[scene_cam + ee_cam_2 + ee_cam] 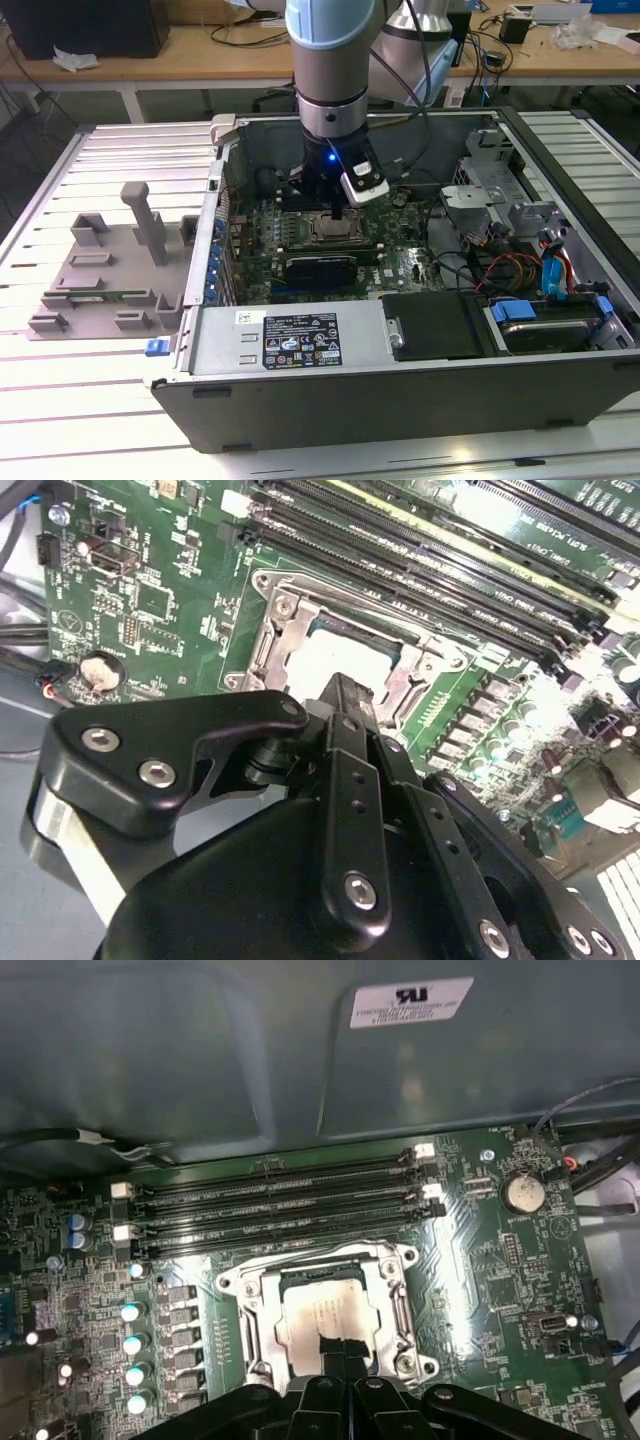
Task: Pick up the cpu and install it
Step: 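Install the second cpu locking lever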
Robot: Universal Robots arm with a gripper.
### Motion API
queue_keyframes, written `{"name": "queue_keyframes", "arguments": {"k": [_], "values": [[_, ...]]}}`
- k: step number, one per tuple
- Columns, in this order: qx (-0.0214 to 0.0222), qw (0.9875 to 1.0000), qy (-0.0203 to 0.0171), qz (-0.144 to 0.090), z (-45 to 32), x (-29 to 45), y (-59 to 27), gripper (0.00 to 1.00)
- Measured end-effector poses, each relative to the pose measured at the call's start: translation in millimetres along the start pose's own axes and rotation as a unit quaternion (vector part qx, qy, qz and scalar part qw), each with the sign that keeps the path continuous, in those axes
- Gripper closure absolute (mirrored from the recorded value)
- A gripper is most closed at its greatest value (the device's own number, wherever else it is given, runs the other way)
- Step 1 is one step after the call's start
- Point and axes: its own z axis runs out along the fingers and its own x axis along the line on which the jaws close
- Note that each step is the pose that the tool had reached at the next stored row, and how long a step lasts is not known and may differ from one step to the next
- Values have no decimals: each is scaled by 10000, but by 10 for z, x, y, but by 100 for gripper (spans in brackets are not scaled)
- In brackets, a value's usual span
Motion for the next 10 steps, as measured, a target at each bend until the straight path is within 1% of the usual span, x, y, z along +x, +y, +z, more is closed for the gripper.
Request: {"name": "queue_keyframes", "arguments": {"k": [1, 10], "values": [[6, 10000, -1, 1, -16, 0, 3, 89], [12, 10000, -2, 0, -17, 0, 4, 89]]}}
